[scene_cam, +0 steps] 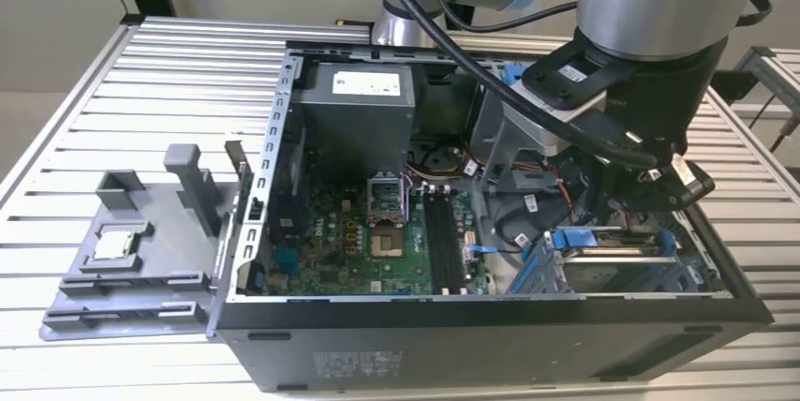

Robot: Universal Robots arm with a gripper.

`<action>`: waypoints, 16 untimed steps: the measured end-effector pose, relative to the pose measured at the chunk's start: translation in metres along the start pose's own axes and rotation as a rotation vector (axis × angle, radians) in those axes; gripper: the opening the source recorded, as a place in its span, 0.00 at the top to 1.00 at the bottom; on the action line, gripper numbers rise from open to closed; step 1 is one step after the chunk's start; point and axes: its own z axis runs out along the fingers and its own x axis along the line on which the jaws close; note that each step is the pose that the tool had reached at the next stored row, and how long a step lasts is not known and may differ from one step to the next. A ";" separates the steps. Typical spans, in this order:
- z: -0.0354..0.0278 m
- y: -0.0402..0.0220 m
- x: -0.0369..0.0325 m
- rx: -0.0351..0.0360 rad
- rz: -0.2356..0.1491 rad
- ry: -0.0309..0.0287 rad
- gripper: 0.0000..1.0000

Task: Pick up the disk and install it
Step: 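Insert the second disk wire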

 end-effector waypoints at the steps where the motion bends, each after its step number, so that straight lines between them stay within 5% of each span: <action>1: 0.0000 0.0000 0.0000 0.0000 0.000 0.0000 1.00; 7: 0.0010 0.0004 0.0002 -0.0006 0.006 0.0014 1.00; 16: 0.0018 0.0019 0.0032 -0.0095 0.070 0.0200 1.00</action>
